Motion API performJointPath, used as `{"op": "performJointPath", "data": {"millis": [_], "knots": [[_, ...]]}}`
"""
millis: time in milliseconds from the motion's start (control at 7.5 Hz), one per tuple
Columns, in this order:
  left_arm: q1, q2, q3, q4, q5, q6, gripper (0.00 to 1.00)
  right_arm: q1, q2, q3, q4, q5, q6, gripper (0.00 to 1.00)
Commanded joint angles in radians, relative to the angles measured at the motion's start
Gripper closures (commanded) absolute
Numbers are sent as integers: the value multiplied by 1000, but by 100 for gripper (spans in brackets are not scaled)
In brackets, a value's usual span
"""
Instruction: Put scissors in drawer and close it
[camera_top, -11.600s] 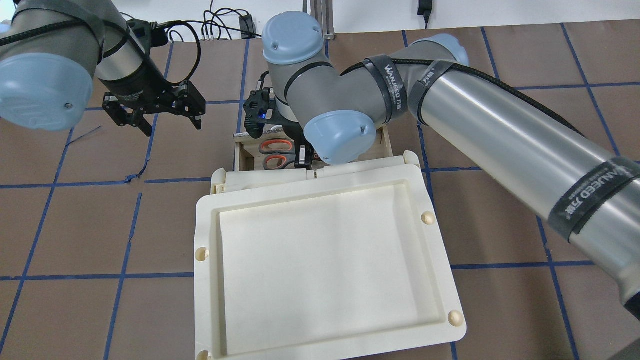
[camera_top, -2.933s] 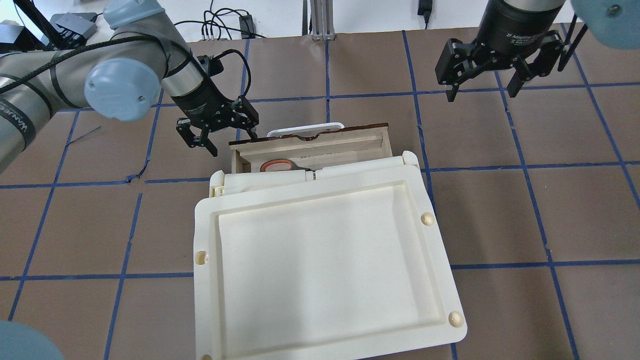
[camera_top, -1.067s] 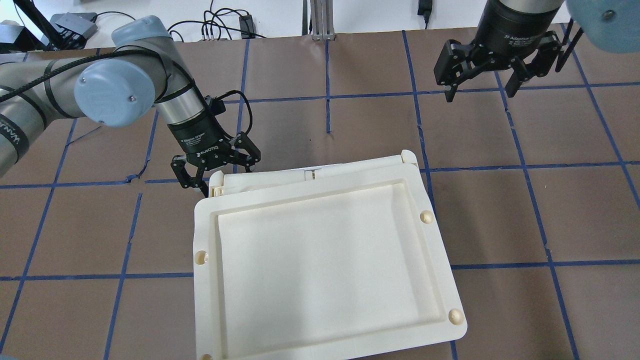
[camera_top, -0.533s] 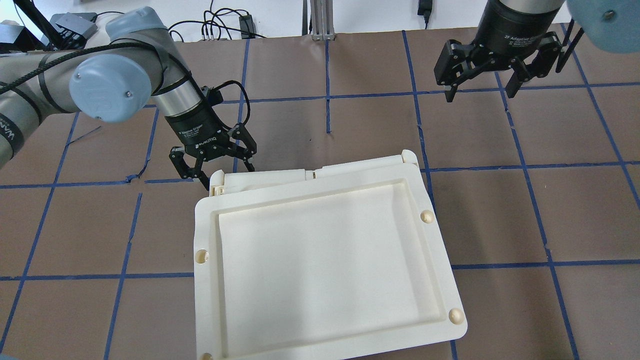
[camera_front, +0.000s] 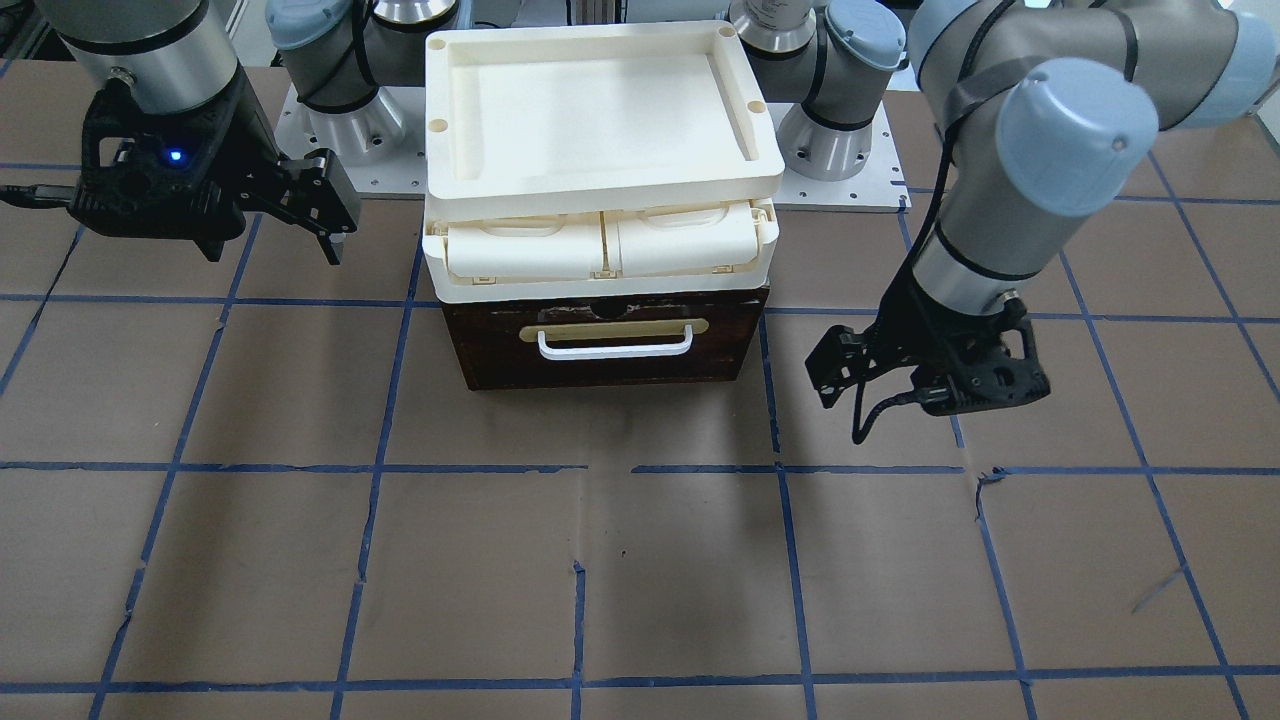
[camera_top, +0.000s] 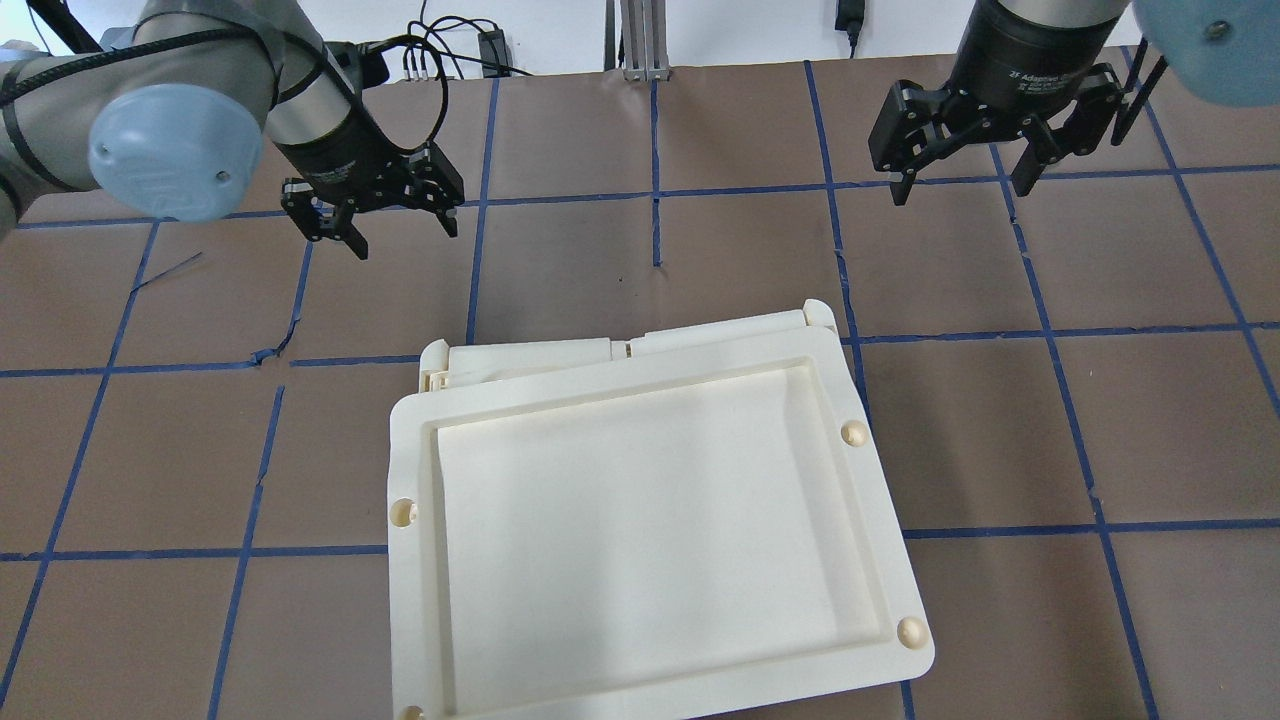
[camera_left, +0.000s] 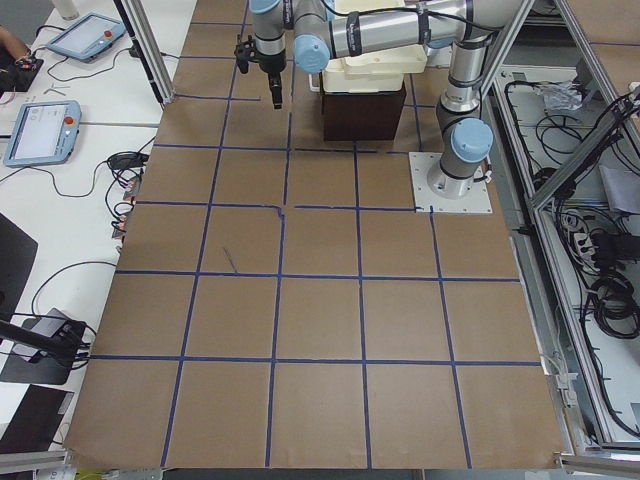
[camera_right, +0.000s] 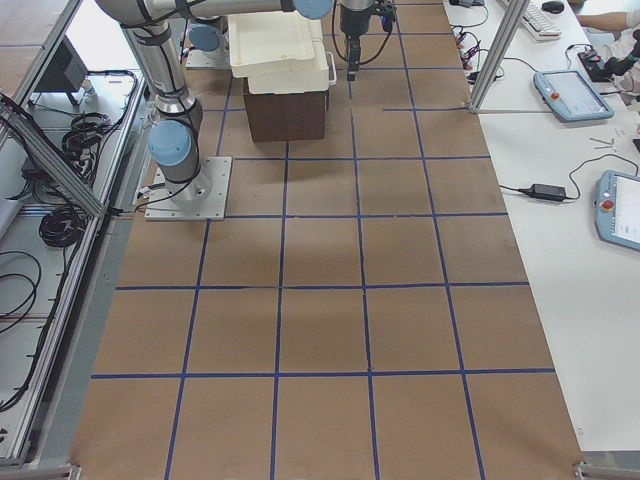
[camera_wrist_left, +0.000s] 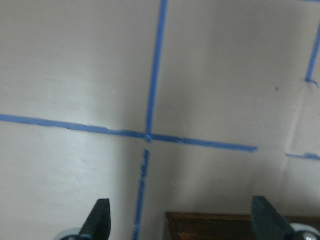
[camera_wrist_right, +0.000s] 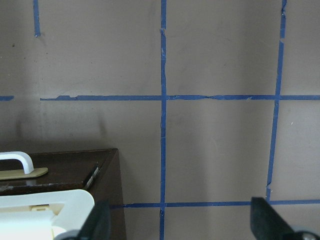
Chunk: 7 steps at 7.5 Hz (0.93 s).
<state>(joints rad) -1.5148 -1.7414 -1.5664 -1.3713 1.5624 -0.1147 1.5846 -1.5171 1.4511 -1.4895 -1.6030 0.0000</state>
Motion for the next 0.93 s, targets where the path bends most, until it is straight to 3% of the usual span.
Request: {"op": "performJointPath", "data": {"millis": [0,800], "knots": [[34,65,6,-63,33,9,0,0,0,0,0,0,-3,0],[35,66,-1,-55,31,9,0,0,0,0,0,0,0,0]]}}
